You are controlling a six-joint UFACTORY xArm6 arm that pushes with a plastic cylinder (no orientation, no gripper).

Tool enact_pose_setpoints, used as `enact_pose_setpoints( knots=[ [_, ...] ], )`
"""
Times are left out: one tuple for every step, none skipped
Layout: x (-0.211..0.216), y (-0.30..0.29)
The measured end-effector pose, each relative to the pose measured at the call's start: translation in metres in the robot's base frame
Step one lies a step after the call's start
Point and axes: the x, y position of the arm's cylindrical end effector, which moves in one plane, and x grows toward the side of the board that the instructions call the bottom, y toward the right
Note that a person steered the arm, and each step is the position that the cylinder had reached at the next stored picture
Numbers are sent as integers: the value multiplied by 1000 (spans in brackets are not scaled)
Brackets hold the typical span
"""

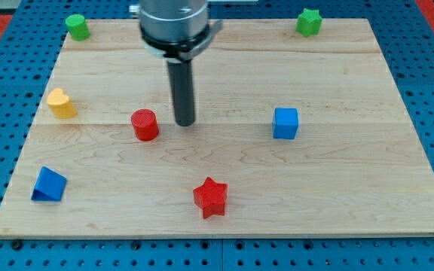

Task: Push the red star above red circle

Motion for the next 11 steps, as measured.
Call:
enact_pose_setpoints(
  knots=[
    [27,-30],
    [24,-75],
    [24,-101],
    [32,-23],
    [78,109],
    [138,146],
    [157,58],
    [100,4],
    [37,-39],
    [2,-102],
    [-14,-105]
  ],
)
